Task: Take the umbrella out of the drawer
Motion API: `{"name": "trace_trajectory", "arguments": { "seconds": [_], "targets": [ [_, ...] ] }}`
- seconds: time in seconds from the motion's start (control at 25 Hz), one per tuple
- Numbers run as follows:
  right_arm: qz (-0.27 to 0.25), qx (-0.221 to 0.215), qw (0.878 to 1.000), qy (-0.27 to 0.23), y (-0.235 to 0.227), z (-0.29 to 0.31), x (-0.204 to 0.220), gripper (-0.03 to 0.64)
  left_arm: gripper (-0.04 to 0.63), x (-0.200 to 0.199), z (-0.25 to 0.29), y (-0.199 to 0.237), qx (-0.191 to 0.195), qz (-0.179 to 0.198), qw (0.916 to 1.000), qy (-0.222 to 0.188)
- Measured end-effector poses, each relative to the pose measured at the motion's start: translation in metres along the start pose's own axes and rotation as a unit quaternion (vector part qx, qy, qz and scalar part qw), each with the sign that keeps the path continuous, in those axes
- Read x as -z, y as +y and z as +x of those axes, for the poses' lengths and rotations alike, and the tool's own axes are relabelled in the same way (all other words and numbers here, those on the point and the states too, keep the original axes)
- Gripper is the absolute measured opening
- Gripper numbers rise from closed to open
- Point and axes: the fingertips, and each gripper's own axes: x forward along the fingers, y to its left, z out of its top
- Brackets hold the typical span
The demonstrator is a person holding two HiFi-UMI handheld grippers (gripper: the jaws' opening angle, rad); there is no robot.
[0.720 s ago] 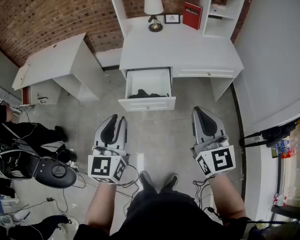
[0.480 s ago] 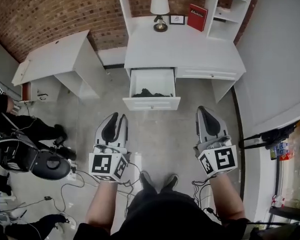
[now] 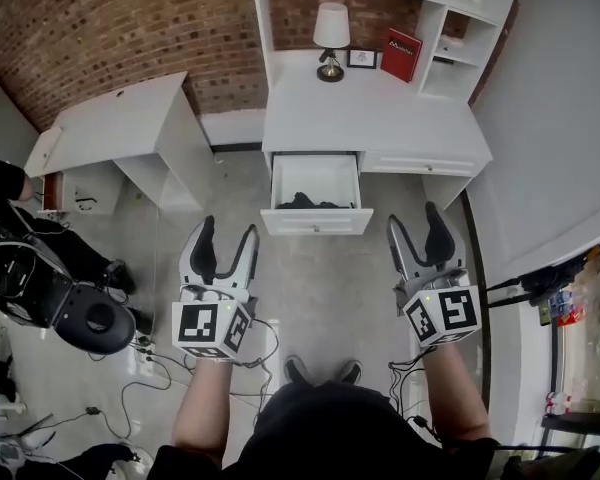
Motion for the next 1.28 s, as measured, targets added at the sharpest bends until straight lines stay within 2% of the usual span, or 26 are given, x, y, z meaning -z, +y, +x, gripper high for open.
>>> {"name": "trace_trajectory", "arguments": {
  "seconds": [0.04,0.4,0.68,0.84,1.08,1.28],
  "targets": [
    [-0.003,0.004,1.000,0.002,0.004,0.003,-0.002,0.281,0.279,-0.001,0.000,0.006,0.001,0.000,1.0000,0.001],
    [-0.022,0.033,0.999,0.013,0.043,0.015,-0.006,0.281,0.282,-0.003,-0.018,0.059,0.016,-0.012,0.9997,-0.012],
    [-0.043,0.026,0.999,0.021,0.067,0.021,-0.002,0.278,0.282,0.009,-0.024,0.082,0.014,-0.029,0.9994,-0.009],
    [-0.041,0.023,0.998,0.030,0.063,0.031,0.004,0.275,0.282,0.013,-0.015,0.085,0.010,-0.030,0.9995,-0.005],
    [-0.012,0.005,0.999,0.032,0.049,0.061,0.027,0.252,0.282,0.021,0.005,0.086,-0.001,-0.013,0.9999,0.008],
    [-0.002,-0.014,0.999,0.029,0.031,0.103,0.038,0.250,0.281,0.025,0.041,0.089,-0.012,-0.003,0.9996,0.025]
  ]
}}
